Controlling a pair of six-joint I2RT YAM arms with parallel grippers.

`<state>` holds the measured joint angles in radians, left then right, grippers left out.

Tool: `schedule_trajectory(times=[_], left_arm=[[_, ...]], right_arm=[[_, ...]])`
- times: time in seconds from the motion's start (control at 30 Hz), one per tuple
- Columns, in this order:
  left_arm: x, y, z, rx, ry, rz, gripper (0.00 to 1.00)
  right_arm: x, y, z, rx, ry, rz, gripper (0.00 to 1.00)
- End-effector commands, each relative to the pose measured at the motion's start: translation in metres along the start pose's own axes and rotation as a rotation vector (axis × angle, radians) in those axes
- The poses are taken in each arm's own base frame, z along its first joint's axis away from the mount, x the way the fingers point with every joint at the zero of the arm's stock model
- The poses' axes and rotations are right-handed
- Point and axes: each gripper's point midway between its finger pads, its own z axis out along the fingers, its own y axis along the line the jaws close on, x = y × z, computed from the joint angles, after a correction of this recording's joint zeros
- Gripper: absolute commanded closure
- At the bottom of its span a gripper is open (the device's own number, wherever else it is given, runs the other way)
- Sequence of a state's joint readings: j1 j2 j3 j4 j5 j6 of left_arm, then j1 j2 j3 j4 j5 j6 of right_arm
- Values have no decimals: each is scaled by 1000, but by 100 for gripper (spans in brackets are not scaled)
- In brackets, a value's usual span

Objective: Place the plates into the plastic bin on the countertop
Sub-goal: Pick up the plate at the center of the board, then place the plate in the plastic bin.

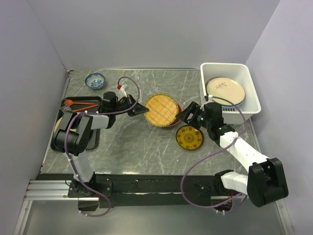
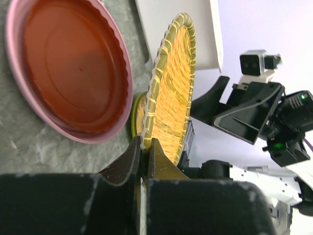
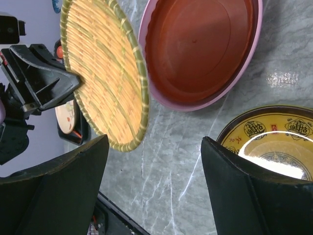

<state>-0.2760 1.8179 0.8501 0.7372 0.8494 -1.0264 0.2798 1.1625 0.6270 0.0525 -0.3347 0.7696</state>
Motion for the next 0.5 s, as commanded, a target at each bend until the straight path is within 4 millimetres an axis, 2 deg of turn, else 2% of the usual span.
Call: schedule_trajectory(times=[0.0, 0.47], left_arm=[[3, -49, -7, 135, 27, 124, 99], [27, -61, -19, 144, 52, 150, 99]], right_arm=[[-4, 18, -5, -63, -28, -20, 18], [17, 38, 8, -112, 36, -41, 26]])
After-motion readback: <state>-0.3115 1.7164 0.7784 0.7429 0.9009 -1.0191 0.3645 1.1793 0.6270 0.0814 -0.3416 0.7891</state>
